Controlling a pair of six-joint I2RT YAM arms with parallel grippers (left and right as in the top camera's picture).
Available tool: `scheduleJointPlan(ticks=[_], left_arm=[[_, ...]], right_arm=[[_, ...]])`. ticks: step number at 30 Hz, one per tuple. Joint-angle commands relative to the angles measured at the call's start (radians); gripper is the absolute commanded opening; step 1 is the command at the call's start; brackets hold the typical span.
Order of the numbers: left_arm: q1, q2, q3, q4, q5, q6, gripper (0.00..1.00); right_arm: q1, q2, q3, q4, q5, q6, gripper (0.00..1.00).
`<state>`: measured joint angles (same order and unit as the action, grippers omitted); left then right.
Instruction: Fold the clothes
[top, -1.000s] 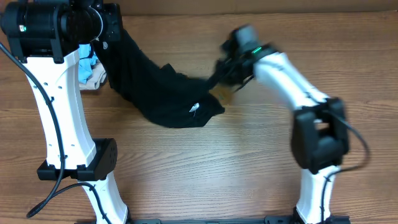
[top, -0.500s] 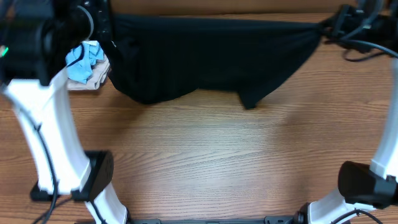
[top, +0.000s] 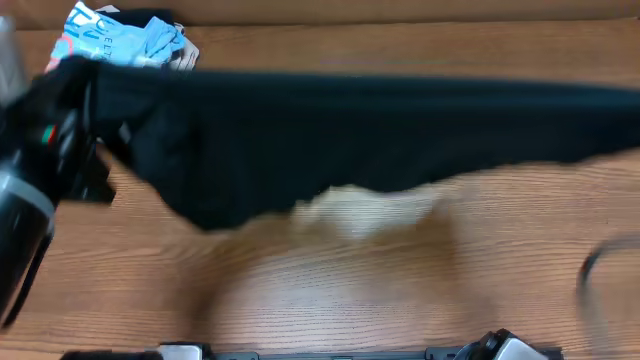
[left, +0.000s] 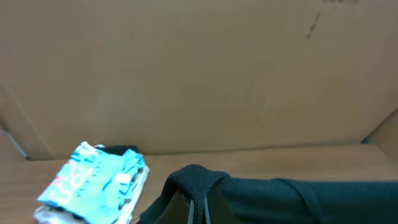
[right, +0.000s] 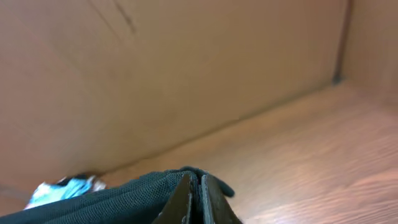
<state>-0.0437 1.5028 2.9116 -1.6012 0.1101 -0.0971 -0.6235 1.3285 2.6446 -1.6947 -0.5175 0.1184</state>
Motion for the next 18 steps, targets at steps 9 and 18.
scheduleJointPlan(ticks=[9,18], left_arm=[[0.019,0.01,-0.098,-0.088,-0.092,0.008,0.04],[0.019,0.228,-0.315,-0.076,-0.092,0.009,0.04]], right_arm=[[-0.025,-0.116,-0.117,0.001,0.161,-0.023,0.04],[-0.024,-0.014,-0.512,0.04,0.137,-0.093,0.04]])
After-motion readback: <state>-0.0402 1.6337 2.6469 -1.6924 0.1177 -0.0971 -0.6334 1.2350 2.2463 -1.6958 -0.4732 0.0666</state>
